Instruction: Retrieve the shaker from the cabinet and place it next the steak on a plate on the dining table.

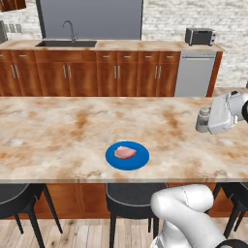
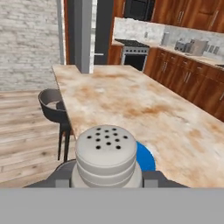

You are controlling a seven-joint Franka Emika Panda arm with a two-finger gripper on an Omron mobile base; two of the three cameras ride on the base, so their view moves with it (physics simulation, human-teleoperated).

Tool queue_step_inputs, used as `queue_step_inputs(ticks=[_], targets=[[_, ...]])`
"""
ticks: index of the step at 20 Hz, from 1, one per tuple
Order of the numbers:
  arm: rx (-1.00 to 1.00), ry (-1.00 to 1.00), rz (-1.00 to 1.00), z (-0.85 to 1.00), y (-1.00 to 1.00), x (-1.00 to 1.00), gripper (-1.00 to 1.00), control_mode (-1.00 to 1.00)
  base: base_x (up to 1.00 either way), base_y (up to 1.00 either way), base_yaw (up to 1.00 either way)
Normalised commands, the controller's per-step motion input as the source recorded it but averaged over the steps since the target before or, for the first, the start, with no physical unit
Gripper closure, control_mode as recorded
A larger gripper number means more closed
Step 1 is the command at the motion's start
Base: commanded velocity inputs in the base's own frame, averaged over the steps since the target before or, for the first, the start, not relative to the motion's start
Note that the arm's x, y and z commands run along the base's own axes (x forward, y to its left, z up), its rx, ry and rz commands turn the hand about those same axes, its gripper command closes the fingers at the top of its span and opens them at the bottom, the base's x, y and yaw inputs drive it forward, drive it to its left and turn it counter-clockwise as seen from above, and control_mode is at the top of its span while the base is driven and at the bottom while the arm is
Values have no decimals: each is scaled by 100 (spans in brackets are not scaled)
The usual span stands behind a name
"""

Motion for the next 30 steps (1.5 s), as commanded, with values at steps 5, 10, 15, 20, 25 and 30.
queue_step_inputs(ticks=[5, 10, 15, 20, 25, 30], targets=[[3, 0, 0, -30, 15, 6, 100, -100, 0, 0, 0], [4, 0, 0, -30, 25, 16, 100, -100, 0, 0, 0], [3, 1, 0, -15, 15, 13, 100, -100, 0, 0, 0], [2, -2, 0, -4, 0, 12, 100, -100, 0, 0, 0], [5, 0, 0, -6, -11, 11, 100, -100, 0, 0, 0], [4, 0, 0, -15, -13, 0, 100, -100, 0, 0, 0]])
